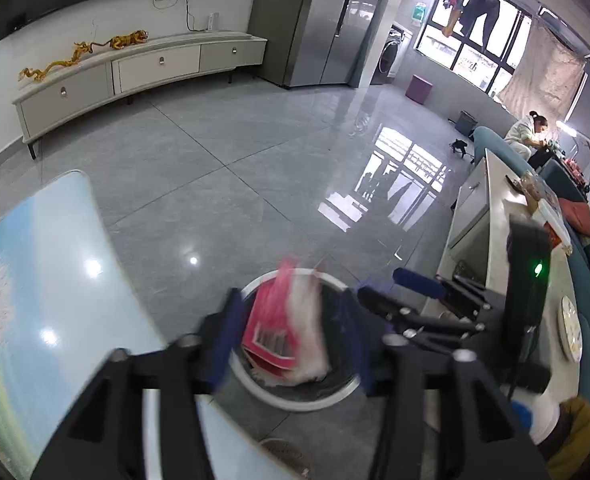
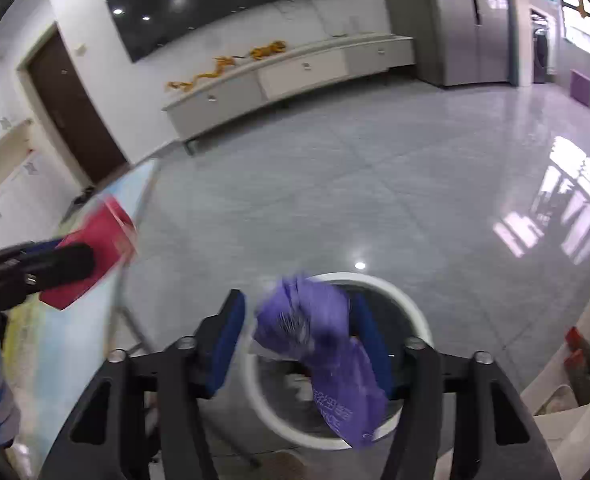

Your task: Collect trash

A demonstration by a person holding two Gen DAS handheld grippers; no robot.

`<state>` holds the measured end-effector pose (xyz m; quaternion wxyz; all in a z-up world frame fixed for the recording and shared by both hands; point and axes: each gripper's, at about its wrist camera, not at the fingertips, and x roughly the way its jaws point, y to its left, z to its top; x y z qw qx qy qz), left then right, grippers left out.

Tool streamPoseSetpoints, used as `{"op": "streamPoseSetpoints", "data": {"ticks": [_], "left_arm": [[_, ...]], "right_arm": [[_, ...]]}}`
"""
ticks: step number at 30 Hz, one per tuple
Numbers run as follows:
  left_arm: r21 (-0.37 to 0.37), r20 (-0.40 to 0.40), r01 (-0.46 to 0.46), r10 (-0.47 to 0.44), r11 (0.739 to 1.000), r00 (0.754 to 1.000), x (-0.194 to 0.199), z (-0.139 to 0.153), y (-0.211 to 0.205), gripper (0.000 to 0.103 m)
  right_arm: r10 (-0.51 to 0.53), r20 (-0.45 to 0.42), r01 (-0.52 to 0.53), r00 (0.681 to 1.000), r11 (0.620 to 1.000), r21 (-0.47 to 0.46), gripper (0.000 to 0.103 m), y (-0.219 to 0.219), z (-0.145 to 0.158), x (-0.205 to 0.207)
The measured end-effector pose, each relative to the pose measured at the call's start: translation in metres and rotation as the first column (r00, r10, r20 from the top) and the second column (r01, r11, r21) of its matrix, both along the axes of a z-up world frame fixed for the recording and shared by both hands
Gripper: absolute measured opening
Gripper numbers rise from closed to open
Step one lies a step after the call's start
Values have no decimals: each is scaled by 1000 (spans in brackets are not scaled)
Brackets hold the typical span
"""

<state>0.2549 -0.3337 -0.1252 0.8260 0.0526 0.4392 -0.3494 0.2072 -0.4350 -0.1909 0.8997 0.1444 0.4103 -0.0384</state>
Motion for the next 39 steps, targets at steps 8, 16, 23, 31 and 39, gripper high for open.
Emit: {"op": "streamPoseSetpoints", "data": {"ticks": [8,16,23,31,39], "left_arm": [[-13,52,-41,42,999,998,-10,12,6,56],[12,239,-206,197,978,951,-51,55,71,68],[8,386,-390,357,921,851,-99,93,165,78],[-32,516,-542,478,840,711,-160,121,249,87],[-141,583,-645,589,751,559,-196,143,316,103]], "right_arm": [[-61,18,61,998,998,-24,61,0,8,-4],[-54,155,70,986,992,-102,76,46,71,-34],[16,273,24,962,989,-143,91,117,128,-67],[115,343,-43,932,977,-208,100,201,164,-101],[131,405,-13,905,960,-281,103,255,192,-123]]}}
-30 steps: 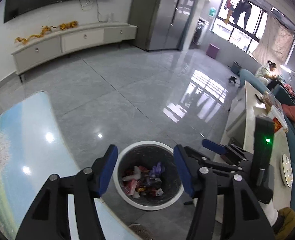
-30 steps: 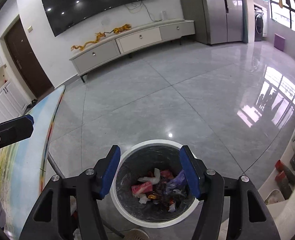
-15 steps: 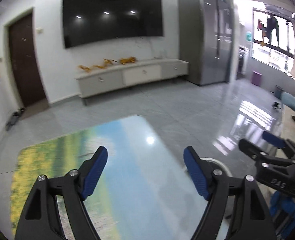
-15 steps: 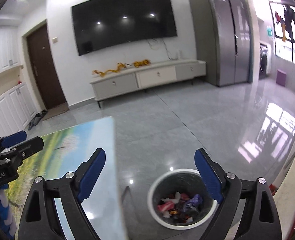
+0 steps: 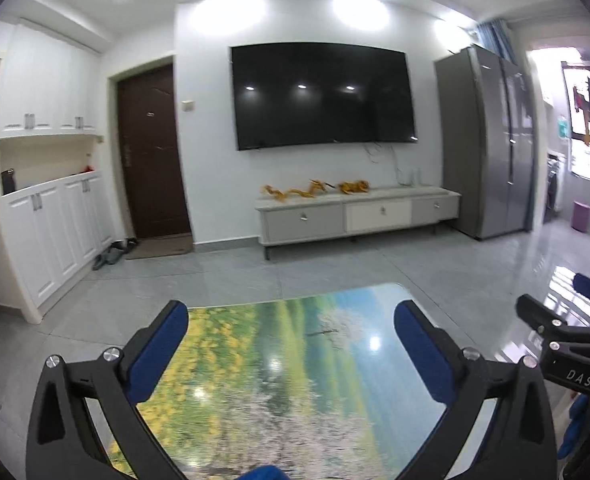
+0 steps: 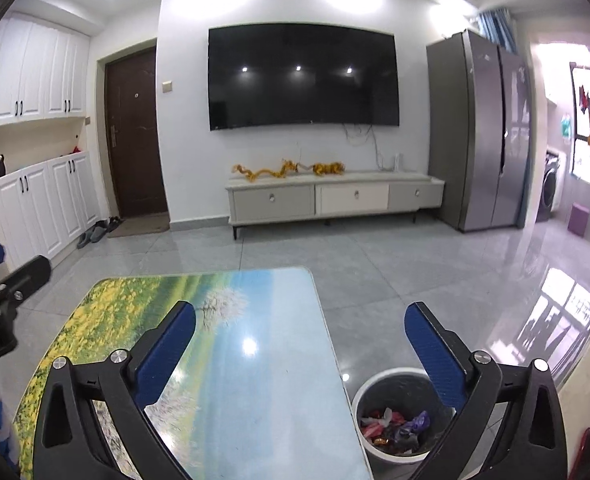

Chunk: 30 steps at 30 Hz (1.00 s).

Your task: Collect trash

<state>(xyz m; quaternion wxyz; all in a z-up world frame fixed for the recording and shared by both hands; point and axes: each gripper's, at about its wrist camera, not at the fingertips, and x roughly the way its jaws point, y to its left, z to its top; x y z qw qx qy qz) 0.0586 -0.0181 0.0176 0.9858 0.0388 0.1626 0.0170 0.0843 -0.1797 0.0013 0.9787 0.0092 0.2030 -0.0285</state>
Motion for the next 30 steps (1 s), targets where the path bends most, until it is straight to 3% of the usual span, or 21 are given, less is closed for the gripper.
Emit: {"op": "streamPoseSetpoints", "data": {"ticks": [4,10,30], "left_arm": [[-1,12,-69,69,998,998,-4,-1,19,103],[-13,25,-124,124,992,992,-5,-10,39,103],[0,64,-120,120,993,991,-24,-10,23,103]], "right_arm": [[-69,43,72,997,995,-65,103,18,7,-12],[-82,65,89,994,991,-99,103,31,14,-24],[-110,107,120,988,989,-88,103,27,18,-43]]}}
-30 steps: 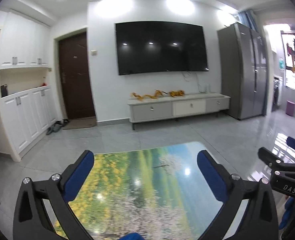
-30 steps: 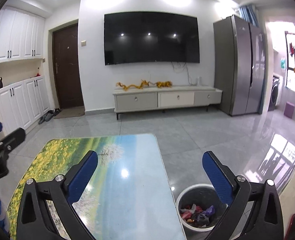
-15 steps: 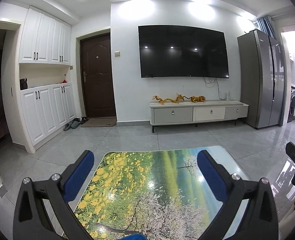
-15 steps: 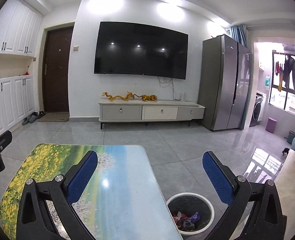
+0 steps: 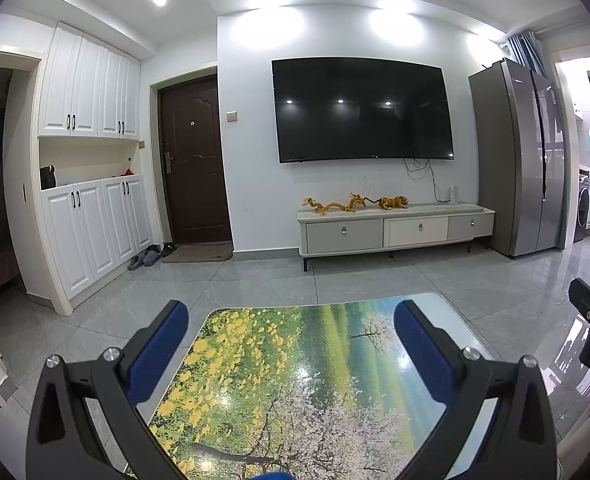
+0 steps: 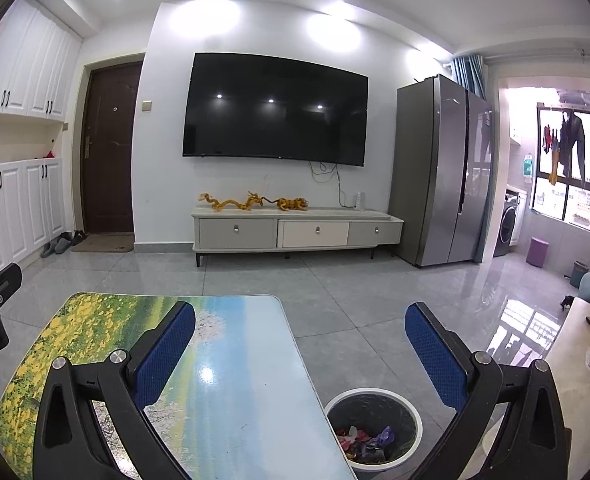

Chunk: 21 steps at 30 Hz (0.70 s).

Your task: Collect trash

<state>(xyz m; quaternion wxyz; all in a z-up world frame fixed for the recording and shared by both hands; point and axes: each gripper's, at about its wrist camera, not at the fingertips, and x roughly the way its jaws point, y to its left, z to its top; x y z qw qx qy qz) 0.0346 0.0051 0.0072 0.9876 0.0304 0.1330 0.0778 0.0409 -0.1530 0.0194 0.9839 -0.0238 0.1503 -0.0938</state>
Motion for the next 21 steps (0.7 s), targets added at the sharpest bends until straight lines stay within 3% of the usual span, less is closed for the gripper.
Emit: {"op": "streamPoseSetpoints", "data": {"ticks": [21], "left_arm": [[-13,-2,-7,7,1000,1000,-6,-1,0,103]], "right_arm": [[-6,11,6,1000,1000,-4,103,7,-2,-4]]}}
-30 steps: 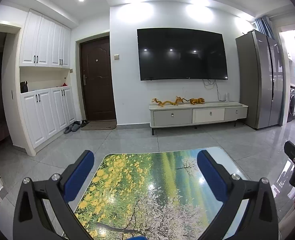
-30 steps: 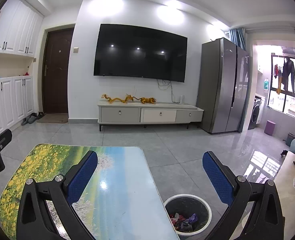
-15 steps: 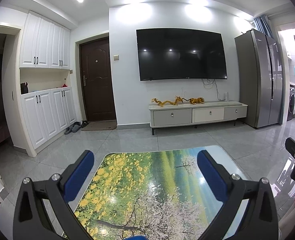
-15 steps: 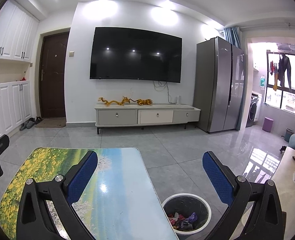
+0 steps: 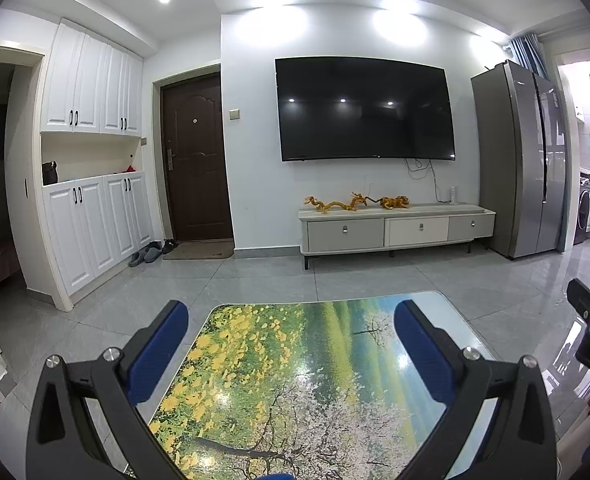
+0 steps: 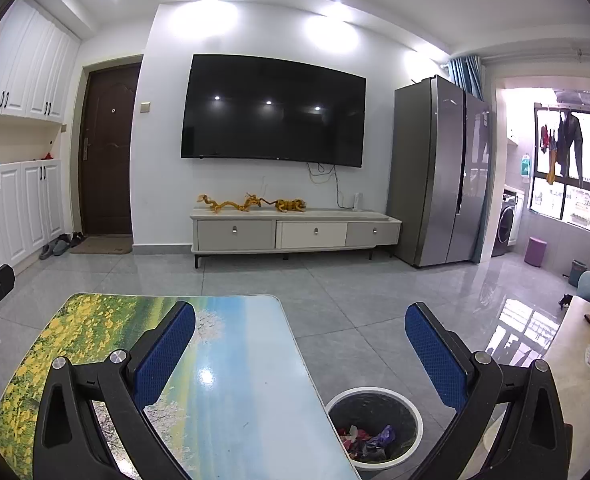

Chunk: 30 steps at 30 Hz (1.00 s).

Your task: Collect trash

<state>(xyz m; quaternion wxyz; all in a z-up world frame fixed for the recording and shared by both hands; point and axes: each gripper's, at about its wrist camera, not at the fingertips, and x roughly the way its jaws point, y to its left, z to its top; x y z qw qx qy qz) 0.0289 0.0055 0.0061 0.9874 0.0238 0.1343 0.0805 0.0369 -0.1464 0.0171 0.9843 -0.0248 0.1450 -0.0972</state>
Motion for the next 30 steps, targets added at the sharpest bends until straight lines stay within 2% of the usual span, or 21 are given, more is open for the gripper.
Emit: {"op": "streamPoseSetpoints", "data": {"ticks": [30], "left_arm": [[6,-6,-4,4,1000,1000,0,-5,9,103]], "right_arm": [[-10,-14,10,1000,999,31,103,-8,-7,1]]}}
